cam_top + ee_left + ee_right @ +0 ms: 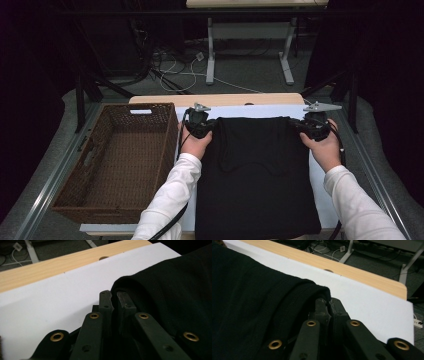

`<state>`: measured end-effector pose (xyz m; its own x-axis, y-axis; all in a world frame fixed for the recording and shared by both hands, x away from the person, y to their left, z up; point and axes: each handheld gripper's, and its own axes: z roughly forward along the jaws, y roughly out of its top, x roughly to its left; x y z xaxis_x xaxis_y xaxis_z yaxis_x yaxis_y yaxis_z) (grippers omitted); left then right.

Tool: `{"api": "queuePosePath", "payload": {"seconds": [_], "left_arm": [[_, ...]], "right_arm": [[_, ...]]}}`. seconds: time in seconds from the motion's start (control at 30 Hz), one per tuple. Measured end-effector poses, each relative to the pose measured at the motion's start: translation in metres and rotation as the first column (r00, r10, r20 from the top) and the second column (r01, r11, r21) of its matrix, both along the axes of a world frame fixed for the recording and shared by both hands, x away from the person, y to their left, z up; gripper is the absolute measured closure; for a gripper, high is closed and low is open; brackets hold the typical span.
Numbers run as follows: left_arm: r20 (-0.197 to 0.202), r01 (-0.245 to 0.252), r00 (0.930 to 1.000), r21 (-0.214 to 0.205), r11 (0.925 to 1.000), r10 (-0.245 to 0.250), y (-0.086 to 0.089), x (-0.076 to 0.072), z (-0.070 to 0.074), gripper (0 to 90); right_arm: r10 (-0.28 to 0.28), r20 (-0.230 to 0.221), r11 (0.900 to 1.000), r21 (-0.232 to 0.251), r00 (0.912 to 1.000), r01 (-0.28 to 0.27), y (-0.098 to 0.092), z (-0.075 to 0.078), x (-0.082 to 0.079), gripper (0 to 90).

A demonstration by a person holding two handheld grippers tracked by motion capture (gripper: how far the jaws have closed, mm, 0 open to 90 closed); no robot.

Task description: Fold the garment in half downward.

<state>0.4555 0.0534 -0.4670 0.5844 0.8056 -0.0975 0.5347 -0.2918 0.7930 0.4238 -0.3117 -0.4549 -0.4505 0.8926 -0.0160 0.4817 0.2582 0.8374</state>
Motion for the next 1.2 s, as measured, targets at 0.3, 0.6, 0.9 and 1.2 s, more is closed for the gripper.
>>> {"api": "queuePosePath", "payload": {"seconds": [0.3,0.6,0.9,1.2], "left_arm": [[-0.017,-0.017,0.9997,0.009,0.9998,0.017,-0.005,0.019,-0.008,82.4],[-0.091,-0.035,0.9951,0.028,0.999,0.037,-0.009,0.026,-0.037,82.1],[-0.126,-0.057,0.99,0.051,0.997,0.063,-0.015,0.032,-0.054,81.2],[-0.117,-0.122,0.9847,0.064,0.9904,0.129,-0.013,0.029,-0.057,53.2]], "right_arm": [[-0.027,-0.014,0.9996,-0.011,0.9995,0.027,0.003,-0.005,0.019,85.7],[-0.04,-0.079,0.9991,-0.019,0.9961,0.039,0.006,-0.032,0.028,85.3],[-0.054,-0.124,0.9981,-0.035,0.9908,0.05,0.01,-0.054,0.035,82.2],[-0.121,-0.146,0.9925,0.0,0.9819,0.123,0.005,-0.066,0.036,51.5]]}}
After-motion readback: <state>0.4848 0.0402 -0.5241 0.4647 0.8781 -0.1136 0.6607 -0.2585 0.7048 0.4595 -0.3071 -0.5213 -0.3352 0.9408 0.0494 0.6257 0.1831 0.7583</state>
